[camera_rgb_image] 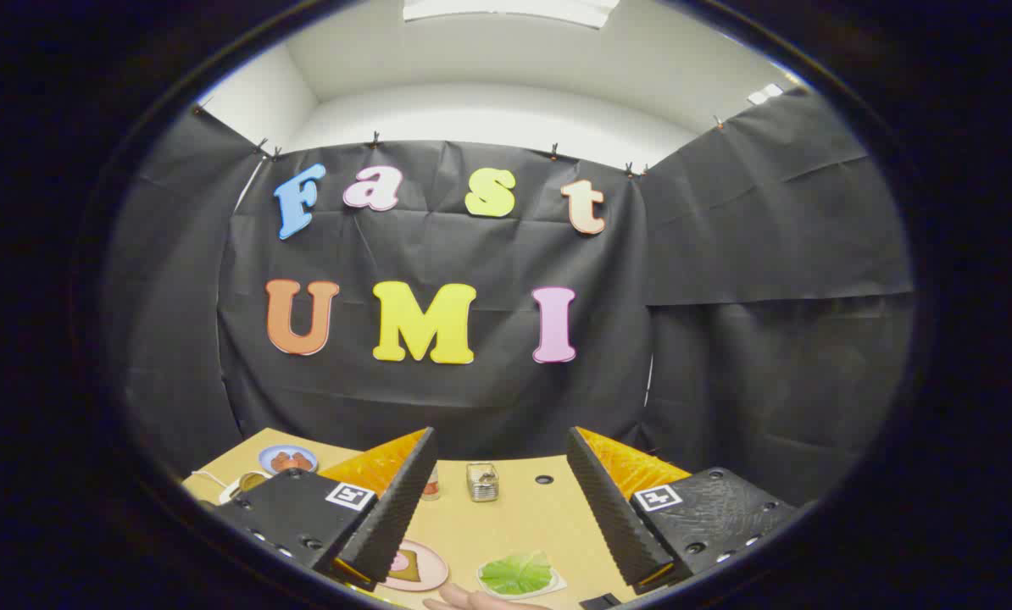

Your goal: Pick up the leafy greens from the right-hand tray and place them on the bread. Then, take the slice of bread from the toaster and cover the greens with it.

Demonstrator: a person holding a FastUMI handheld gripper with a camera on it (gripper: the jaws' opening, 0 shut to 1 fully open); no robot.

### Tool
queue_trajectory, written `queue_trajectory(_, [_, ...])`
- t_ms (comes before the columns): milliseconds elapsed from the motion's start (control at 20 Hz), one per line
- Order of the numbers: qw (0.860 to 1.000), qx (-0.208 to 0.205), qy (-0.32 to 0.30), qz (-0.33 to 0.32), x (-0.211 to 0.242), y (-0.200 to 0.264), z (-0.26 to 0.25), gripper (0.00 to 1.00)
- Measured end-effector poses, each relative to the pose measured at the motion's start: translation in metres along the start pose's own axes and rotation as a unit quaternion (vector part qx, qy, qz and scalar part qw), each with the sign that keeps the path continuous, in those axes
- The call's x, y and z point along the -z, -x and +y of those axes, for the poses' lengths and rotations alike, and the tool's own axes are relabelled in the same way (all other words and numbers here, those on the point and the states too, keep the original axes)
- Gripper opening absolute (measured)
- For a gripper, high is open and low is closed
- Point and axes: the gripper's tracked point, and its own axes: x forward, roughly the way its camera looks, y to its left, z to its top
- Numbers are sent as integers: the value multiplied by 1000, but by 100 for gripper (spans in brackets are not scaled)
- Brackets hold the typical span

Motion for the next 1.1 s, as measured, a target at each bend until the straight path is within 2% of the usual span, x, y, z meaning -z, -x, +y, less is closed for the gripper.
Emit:
queue_trajectory(250, [1000, -19, 9, 17, 1, 8, -3, 95])
queue_trajectory(1100, [997, -38, 14, 63, 36, -30, -30, 95])
